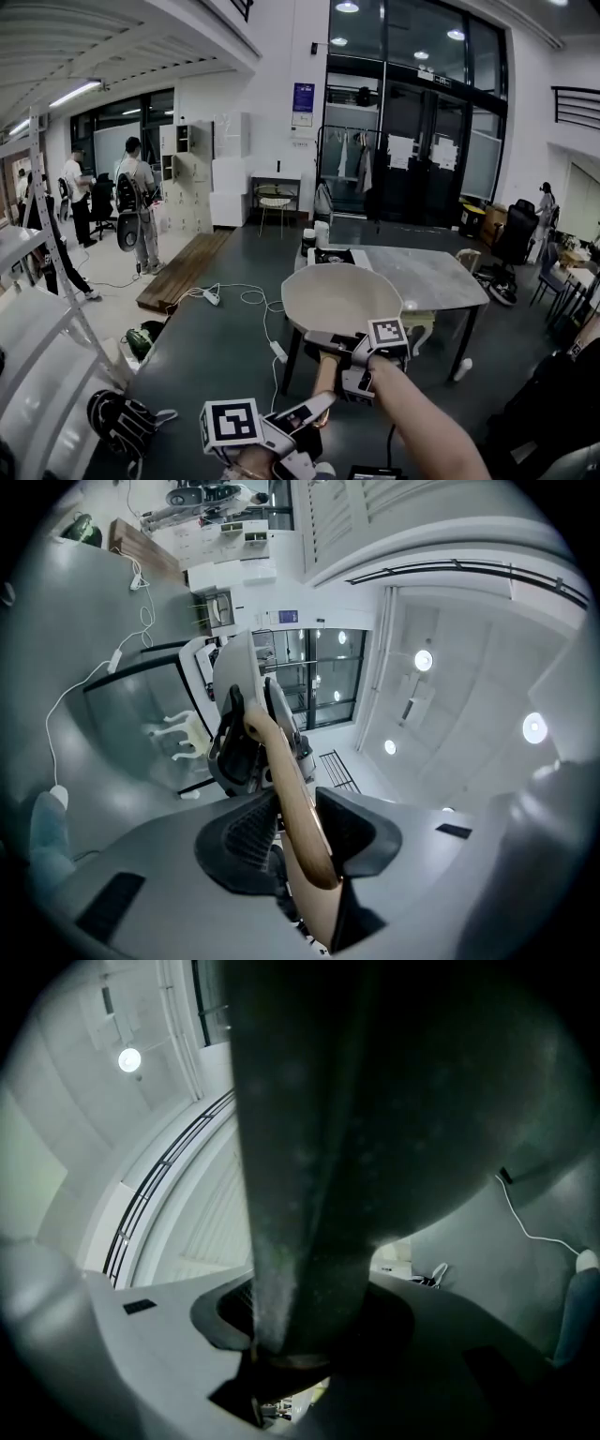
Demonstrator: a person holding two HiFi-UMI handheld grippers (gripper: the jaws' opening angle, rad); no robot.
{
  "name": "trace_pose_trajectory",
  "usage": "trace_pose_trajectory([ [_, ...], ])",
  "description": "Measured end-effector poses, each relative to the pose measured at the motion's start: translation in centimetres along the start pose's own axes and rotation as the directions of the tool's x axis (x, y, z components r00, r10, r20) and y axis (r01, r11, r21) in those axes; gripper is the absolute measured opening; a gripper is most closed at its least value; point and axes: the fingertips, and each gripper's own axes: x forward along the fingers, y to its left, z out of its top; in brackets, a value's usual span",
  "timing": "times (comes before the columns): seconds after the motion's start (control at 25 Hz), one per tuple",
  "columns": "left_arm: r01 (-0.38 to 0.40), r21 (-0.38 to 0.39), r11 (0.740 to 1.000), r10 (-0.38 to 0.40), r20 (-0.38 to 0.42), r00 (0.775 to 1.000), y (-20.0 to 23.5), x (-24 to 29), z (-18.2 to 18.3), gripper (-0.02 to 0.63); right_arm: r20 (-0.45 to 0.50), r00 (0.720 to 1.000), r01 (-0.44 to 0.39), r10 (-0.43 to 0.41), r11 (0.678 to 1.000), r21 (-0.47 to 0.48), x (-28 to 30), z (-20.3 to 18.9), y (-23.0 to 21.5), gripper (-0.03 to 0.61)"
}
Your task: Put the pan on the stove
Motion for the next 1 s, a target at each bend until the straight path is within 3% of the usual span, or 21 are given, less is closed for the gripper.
trace_pose_trajectory([
  [0.84, -0.039, -0.006, 0.999, 0.039, 0.069, 0.997, 7.2, 17.3, 13.3, 0.14, -0.082, 0.997, -0.006, 0.008, 1.0, 0.029, 2.2, 20.9, -7.0, 0.189],
  [1.0, -0.004, -0.017, 1.0, 0.006, 0.089, 0.996, 7.4, 19.0, 14.7, 0.14, -0.09, 0.996, -0.012, 0.013, 1.0, 0.013, 2.6, 23.1, -7.5, 0.189],
])
